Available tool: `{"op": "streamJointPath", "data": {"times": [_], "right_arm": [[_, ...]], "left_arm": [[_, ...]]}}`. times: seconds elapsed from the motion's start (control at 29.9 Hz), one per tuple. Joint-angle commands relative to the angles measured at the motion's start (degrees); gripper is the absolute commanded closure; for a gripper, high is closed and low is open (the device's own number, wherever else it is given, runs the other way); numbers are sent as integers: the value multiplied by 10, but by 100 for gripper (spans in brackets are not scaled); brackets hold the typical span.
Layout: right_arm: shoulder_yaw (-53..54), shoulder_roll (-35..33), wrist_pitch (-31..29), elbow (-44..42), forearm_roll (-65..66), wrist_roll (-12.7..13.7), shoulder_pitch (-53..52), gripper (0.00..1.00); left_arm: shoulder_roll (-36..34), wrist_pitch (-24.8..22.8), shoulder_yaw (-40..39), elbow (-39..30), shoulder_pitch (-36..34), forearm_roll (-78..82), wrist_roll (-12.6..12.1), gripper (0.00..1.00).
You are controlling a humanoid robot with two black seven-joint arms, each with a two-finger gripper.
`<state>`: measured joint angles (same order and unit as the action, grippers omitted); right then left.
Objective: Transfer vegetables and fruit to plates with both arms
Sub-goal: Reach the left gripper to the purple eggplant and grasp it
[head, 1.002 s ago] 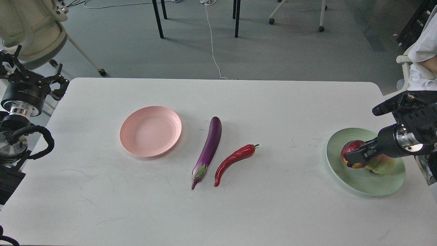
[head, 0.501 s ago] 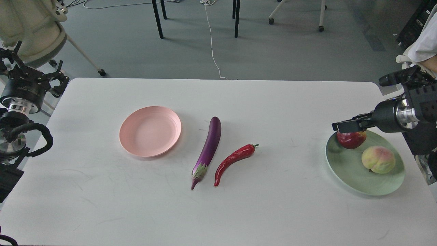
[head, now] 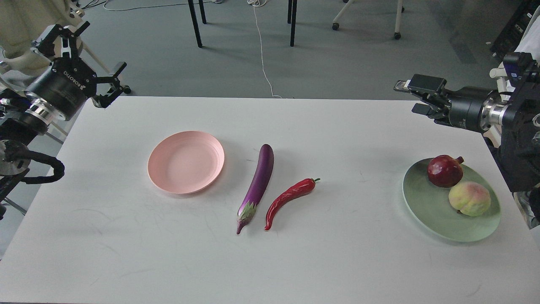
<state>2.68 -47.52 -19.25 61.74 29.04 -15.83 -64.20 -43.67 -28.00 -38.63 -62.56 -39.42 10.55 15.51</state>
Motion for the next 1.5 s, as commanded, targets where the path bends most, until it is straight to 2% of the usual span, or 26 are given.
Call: {"op": "streamJointPath", "data": {"times": [0.0, 0.1, 0.23, 0.37, 0.5, 0.67, 0.87, 1.07, 1.2, 1.34, 1.47], "right_arm": [[50, 1, -1, -1, -96, -1, 28, 2], [78, 1, -4, -17, -185, -2, 50, 1], [101, 0, -15, -34, -295, -24, 87, 1], [135, -10, -46, -35, -356, -39, 131, 1], [177, -22, -66, -38, -409, -39, 190, 1], [220, -37, -88, -50, -469, -41, 274, 1], [257, -28, -88, -130, -505, -68, 359, 1], [266, -17, -88, -167, -511, -69, 376, 1], [267, -17, -88, -166, -511, -69, 376, 1], [270, -17, -88, -166, -511, -69, 376, 1], [270, -18, -88, -167, -510, -68, 377, 1]], "left_arm": [[0, 0, 1, -45, -29, 152, -2, 2], [3, 0, 2, -68, -57, 253, -1, 2], [12, 0, 2, -106, -85, 357, -5, 2], [52, 0, 2, -124, -100, 475, -23, 2], [93, 0, 27, -130, -114, 603, -44, 2], [118, 0, 112, -139, -145, 779, -42, 3], [152, 0, 123, -145, -144, 947, -43, 6], [221, 0, 196, -107, -145, 1081, -46, 9], [269, 0, 207, -56, -144, 1085, -59, 10], [285, 0, 211, -9, -141, 1086, -65, 11], [285, 0, 247, -4, -138, 1085, -66, 13]]}}
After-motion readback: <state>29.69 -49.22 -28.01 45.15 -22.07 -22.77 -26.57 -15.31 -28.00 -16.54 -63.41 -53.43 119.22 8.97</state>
